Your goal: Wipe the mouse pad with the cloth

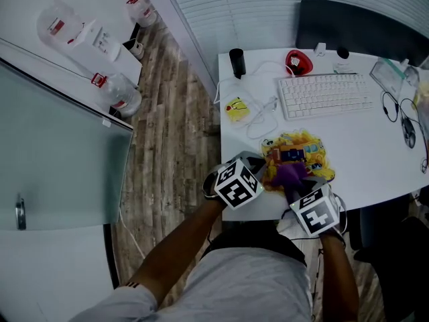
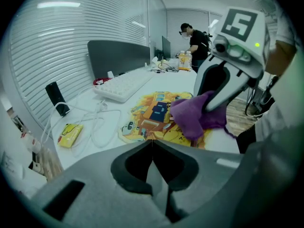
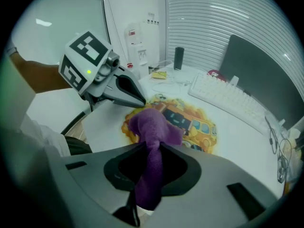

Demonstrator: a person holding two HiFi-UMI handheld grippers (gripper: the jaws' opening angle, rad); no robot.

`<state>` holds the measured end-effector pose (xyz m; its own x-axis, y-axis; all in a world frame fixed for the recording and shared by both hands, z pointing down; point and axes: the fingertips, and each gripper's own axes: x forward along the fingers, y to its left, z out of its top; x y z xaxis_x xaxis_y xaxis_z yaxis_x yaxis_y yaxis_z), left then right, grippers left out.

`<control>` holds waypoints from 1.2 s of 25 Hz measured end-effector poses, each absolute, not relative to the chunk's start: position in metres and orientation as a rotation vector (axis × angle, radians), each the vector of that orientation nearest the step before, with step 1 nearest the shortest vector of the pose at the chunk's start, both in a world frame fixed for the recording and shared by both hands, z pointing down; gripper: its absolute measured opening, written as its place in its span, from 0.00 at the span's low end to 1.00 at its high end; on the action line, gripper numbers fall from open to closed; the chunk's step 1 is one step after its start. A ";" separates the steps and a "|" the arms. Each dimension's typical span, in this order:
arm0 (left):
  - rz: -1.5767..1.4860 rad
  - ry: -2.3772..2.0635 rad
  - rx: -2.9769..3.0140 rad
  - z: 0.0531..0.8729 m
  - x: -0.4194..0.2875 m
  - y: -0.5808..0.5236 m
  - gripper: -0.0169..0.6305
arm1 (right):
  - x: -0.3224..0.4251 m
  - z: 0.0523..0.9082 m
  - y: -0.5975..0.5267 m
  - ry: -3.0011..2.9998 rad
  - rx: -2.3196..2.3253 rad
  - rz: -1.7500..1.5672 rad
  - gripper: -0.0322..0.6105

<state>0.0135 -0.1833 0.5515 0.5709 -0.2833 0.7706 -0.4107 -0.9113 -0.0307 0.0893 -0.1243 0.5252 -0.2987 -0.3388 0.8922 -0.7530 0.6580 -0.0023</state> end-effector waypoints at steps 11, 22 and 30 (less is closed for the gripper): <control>1.269 -0.590 2.637 0.553 0.014 -0.183 0.05 | 0.201 0.525 -0.133 -1.777 1.058 0.603 0.15; 1.265 -0.648 2.638 0.544 0.016 -0.184 0.05 | 0.200 0.490 -0.136 -1.957 1.141 0.694 0.15; 0.958 -0.786 2.771 0.469 0.037 -0.188 0.05 | 0.180 0.427 -0.151 -2.202 1.227 0.653 0.15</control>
